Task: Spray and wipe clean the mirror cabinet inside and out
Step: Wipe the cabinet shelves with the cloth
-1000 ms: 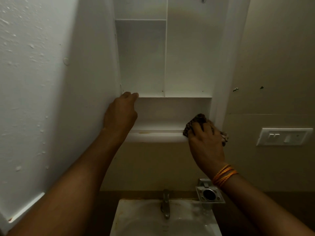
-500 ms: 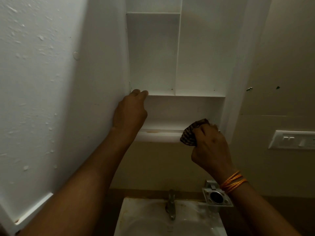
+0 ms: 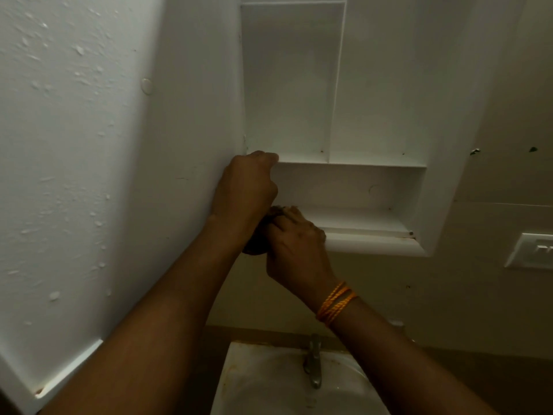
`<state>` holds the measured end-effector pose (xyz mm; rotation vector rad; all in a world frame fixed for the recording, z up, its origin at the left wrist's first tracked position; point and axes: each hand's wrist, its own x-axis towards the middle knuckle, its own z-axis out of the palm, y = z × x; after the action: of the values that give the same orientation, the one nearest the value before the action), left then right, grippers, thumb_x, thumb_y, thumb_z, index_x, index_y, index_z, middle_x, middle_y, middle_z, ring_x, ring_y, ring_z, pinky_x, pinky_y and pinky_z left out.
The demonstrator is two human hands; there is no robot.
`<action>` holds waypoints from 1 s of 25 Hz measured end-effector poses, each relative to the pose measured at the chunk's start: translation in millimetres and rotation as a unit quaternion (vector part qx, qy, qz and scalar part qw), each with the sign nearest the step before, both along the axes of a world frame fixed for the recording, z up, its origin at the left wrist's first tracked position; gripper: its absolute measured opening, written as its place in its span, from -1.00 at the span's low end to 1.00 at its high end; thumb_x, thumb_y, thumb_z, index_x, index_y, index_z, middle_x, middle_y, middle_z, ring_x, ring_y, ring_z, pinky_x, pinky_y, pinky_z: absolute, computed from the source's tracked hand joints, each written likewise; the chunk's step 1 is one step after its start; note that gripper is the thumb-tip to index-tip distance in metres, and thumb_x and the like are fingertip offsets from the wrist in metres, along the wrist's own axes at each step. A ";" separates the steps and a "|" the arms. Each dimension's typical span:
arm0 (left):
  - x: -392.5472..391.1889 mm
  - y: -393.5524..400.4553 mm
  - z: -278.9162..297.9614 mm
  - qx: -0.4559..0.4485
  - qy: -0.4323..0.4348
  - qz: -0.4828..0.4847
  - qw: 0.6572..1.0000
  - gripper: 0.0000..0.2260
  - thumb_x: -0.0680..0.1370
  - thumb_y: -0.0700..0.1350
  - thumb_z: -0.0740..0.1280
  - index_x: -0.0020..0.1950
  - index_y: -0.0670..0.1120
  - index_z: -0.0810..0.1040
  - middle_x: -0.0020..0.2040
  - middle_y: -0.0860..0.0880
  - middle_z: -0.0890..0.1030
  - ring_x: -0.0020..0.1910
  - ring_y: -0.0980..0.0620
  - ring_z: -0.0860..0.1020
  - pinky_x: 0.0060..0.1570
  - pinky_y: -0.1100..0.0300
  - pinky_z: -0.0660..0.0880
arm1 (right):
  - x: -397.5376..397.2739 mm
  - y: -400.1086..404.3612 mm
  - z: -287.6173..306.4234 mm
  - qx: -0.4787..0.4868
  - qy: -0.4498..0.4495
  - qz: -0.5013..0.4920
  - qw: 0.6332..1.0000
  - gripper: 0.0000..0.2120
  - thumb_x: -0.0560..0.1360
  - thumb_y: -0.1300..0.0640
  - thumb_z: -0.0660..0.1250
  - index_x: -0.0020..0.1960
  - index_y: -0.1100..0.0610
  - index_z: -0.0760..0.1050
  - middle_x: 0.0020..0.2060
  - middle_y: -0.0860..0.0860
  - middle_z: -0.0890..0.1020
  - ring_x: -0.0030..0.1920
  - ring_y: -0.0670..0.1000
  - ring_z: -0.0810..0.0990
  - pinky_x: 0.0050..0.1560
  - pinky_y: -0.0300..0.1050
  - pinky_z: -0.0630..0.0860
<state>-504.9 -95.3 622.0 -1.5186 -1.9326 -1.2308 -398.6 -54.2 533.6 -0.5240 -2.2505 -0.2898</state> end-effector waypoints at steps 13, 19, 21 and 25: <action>3.8 -6.0 43.8 -0.229 0.023 0.087 0.969 -0.51 0.57 -0.31 0.23 0.46 0.05 0.45 0.45 -0.07 0.41 0.30 -0.14 0.46 0.15 0.10 0.56 | 40.1 19.3 26.7 -0.487 0.286 0.269 0.780 -0.76 0.50 0.49 0.25 -0.03 0.25 0.63 -0.11 0.14 0.68 -0.08 0.05 0.68 -0.09 -0.03 0.67; 7.3 -9.0 46.7 -0.224 0.007 0.074 0.972 -0.54 0.60 -0.31 0.18 0.46 0.02 0.46 0.45 -0.13 0.39 0.26 -0.14 0.50 0.14 0.10 0.55 | 66.1 4.9 -16.1 -0.125 0.441 0.072 0.886 -0.70 0.38 0.46 0.19 0.00 0.27 0.59 0.01 0.18 0.61 0.08 0.10 0.59 0.13 -0.03 0.57; 6.7 -10.9 43.9 -0.210 -0.005 0.065 0.975 -0.54 0.60 -0.31 0.20 0.46 0.01 0.46 0.44 -0.16 0.39 0.23 -0.15 0.53 0.14 0.11 0.54 | 57.9 10.5 -44.9 0.000 0.389 -0.034 0.921 -0.71 0.39 0.46 0.21 0.02 0.28 0.59 0.12 0.26 0.61 0.24 0.26 0.55 0.25 0.16 0.48; 5.1 -9.5 38.4 -0.197 -0.008 0.059 0.979 -0.54 0.57 -0.31 0.23 0.44 0.00 0.49 0.42 -0.17 0.42 0.10 -0.16 0.60 0.02 0.14 0.55 | 33.4 17.8 -91.9 -0.013 0.266 -0.127 0.955 -0.68 0.43 0.39 0.16 0.12 0.18 0.48 0.41 0.31 0.45 0.54 0.38 0.24 0.45 0.47 0.19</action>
<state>-499.8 -104.7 660.4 -1.5463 -2.3424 -0.8454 -365.1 -36.4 441.6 -0.8029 -1.6662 -0.2158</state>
